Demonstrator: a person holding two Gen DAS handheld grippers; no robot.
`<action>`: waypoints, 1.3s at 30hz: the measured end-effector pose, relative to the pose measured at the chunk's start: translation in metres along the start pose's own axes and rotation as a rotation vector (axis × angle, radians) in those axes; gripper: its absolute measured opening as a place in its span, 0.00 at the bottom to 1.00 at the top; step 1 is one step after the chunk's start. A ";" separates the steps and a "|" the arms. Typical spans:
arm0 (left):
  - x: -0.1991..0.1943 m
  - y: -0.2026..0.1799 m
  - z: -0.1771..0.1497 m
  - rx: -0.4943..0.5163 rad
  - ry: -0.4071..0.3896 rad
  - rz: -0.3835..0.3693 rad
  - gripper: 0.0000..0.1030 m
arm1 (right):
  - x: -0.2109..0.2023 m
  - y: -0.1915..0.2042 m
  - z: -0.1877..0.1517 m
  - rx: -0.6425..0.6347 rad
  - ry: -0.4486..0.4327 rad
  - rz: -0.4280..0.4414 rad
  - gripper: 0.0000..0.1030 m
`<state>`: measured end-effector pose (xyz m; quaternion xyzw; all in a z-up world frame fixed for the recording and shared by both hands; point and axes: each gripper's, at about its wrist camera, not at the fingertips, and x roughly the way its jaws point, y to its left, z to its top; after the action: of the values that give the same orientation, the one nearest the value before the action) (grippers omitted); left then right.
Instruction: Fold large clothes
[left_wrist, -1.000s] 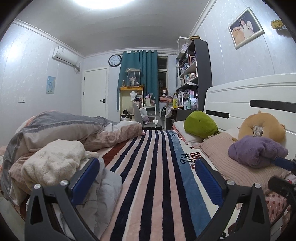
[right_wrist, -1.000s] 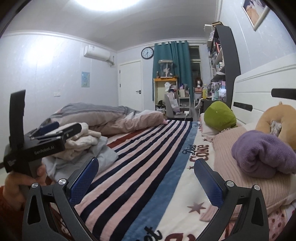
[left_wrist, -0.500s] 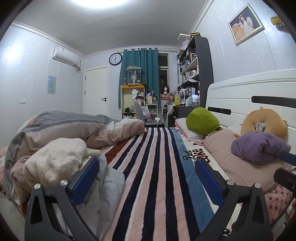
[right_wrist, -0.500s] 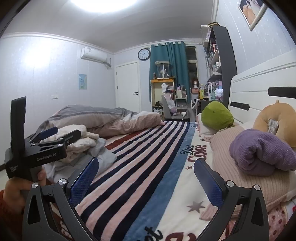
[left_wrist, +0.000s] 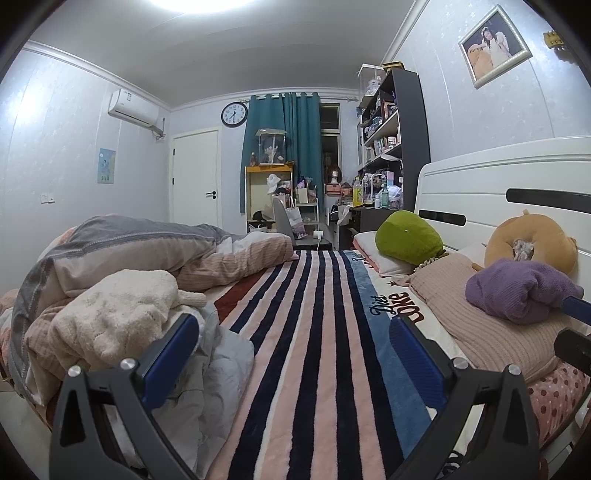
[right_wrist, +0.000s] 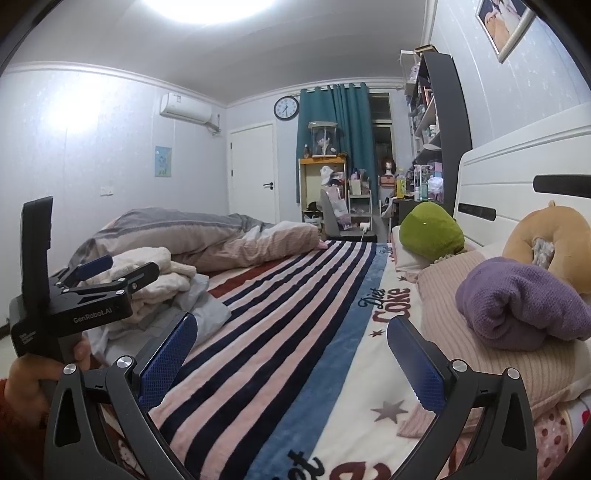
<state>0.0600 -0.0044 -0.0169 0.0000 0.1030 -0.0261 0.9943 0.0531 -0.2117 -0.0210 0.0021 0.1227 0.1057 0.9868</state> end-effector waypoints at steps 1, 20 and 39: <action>0.000 0.001 0.000 -0.003 0.001 -0.001 0.99 | 0.000 0.000 0.000 0.000 -0.001 -0.001 1.00; 0.002 -0.001 0.000 0.010 -0.004 0.003 0.99 | -0.005 -0.010 -0.002 0.018 -0.011 -0.007 1.00; 0.002 -0.001 0.000 0.009 -0.005 0.009 0.99 | -0.007 -0.014 -0.001 0.023 -0.014 -0.007 1.00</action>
<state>0.0622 -0.0052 -0.0171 0.0051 0.1002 -0.0223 0.9947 0.0495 -0.2269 -0.0205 0.0137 0.1168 0.1007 0.9879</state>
